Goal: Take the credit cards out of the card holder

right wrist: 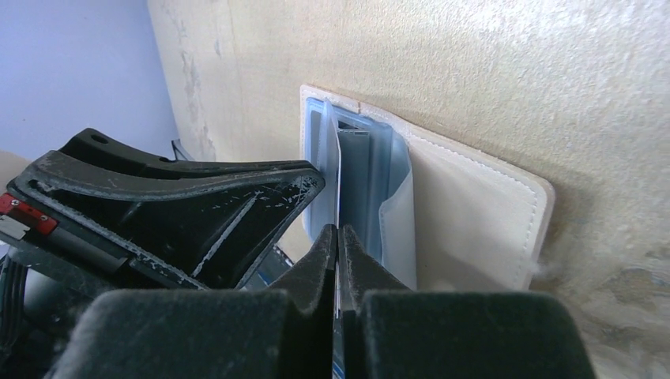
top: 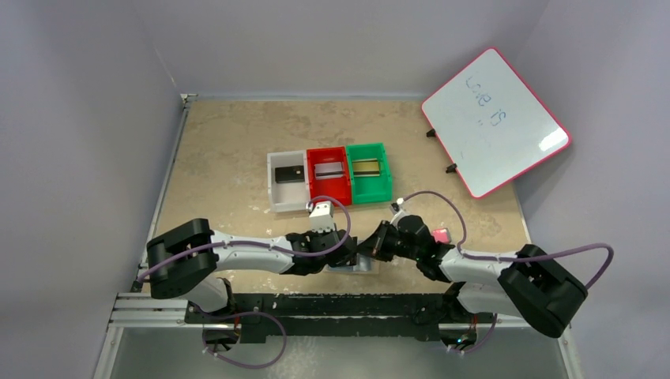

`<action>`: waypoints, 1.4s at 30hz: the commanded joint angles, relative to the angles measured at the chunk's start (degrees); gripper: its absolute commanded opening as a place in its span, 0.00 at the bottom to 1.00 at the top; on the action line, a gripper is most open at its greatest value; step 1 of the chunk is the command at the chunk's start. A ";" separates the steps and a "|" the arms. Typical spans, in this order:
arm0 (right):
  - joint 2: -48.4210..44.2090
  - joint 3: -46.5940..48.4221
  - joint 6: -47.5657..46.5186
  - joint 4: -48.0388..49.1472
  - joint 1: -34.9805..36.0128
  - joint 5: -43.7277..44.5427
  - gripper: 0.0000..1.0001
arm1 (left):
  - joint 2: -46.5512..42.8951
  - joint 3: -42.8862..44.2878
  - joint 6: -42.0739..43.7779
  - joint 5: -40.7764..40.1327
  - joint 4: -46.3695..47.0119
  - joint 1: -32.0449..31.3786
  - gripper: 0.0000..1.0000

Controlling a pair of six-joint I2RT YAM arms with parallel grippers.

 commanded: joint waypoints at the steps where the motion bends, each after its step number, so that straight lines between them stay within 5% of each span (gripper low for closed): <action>1: -3.87 -1.09 -1.90 -3.30 -1.77 0.13 0.00 | 2.19 -0.32 -0.02 0.25 -6.00 -0.16 0.14; 18: -0.40 0.24 -2.49 2.22 -2.27 -2.79 0.16 | 2.64 0.36 1.08 1.38 -4.42 -0.23 0.13; 27: 1.38 -0.72 -2.05 5.92 -2.22 -4.49 0.13 | 2.70 0.43 0.80 1.20 -4.61 -0.29 0.13; 30: 0.86 -0.93 -1.45 5.71 -2.23 -3.98 0.02 | 2.80 0.52 0.97 1.20 -4.56 -0.27 0.13; 34: -1.81 -1.31 -0.95 1.75 -2.27 -0.93 0.00 | 2.67 0.71 0.91 1.08 -5.06 -0.29 0.13; 42: -9.57 -1.20 -2.54 -6.95 -2.31 2.21 0.00 | -2.55 1.12 3.21 0.11 -3.13 -0.82 0.32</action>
